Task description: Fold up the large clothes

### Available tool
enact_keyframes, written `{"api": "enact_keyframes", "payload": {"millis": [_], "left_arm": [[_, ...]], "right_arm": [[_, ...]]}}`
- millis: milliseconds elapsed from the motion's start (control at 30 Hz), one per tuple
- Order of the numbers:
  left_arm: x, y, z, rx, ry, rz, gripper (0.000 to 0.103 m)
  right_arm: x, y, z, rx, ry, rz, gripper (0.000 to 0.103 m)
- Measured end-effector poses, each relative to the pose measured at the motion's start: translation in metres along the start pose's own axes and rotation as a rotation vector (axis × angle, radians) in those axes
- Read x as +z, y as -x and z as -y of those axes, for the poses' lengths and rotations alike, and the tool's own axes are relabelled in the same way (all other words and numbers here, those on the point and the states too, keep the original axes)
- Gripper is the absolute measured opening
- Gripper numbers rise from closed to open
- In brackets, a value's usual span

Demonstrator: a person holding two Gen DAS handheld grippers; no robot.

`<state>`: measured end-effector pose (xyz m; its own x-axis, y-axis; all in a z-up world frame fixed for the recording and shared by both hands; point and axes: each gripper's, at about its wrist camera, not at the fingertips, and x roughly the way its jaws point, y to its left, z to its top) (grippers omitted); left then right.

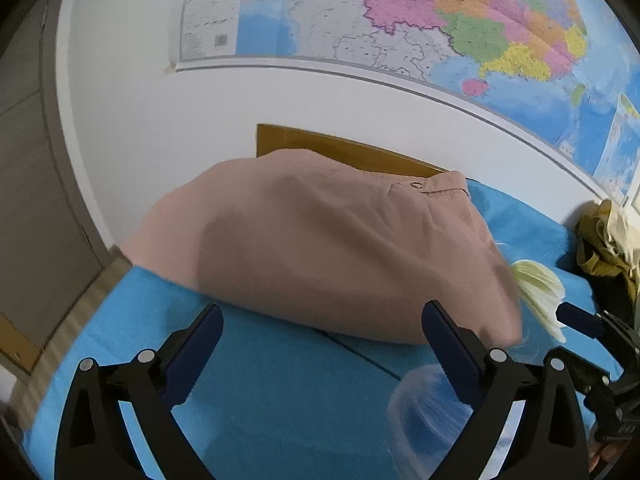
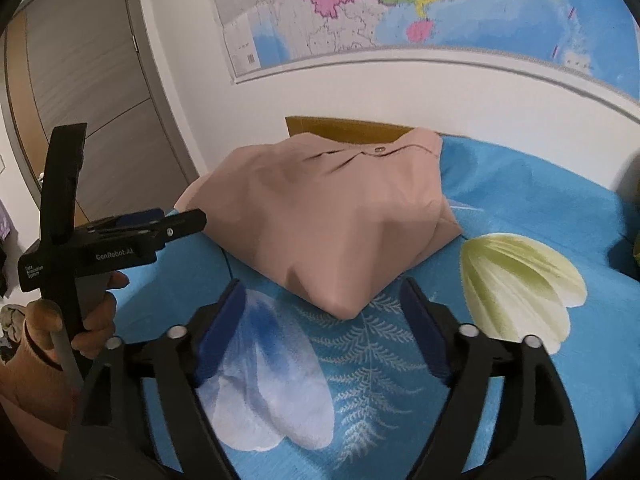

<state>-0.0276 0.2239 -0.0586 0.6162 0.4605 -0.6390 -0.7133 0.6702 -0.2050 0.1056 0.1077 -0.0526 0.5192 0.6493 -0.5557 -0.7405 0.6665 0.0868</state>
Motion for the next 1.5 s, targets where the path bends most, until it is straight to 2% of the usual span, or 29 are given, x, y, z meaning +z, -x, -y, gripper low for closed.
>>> {"api": "enact_keyframes", "payload": {"millis": [33, 133, 300, 467, 567, 667, 967, 1233, 1500], "left_arm": [[-0.002, 0.003, -0.001, 0.005, 0.019, -0.001, 0.096], [-0.005, 0.012, 0.001, 0.008, 0.029, -0.005, 0.096], [-0.010, 0.028, 0.012, 0.025, 0.012, 0.033, 0.096], [-0.019, 0.040, 0.021, 0.063, -0.007, 0.060, 0.096], [-0.023, 0.047, 0.025, 0.072, -0.020, 0.068, 0.096], [-0.027, 0.052, 0.028, 0.062, -0.027, 0.062, 0.096], [-0.032, 0.059, 0.035, 0.062, -0.035, 0.059, 0.096], [-0.035, 0.066, 0.037, 0.078, -0.053, 0.081, 0.096], [-0.037, 0.067, 0.035, 0.077, -0.053, 0.075, 0.096]], "right_arm": [[-0.001, 0.003, -0.002, -0.005, 0.003, 0.007, 0.092], [-0.004, 0.011, -0.008, -0.003, 0.013, 0.037, 0.098], [-0.007, 0.016, -0.014, 0.004, -0.009, -0.002, 0.097], [-0.012, 0.029, -0.020, -0.003, -0.014, 0.055, 0.097], [-0.015, 0.038, -0.028, -0.020, 0.033, 0.087, 0.097], [-0.018, 0.041, -0.034, -0.056, 0.086, 0.077, 0.097], [-0.023, 0.055, -0.031, 0.043, 0.017, 0.087, 0.097], [-0.025, 0.061, -0.031, 0.022, 0.005, 0.107, 0.097], [-0.028, 0.062, -0.029, 0.009, -0.009, 0.089, 0.097]]}}
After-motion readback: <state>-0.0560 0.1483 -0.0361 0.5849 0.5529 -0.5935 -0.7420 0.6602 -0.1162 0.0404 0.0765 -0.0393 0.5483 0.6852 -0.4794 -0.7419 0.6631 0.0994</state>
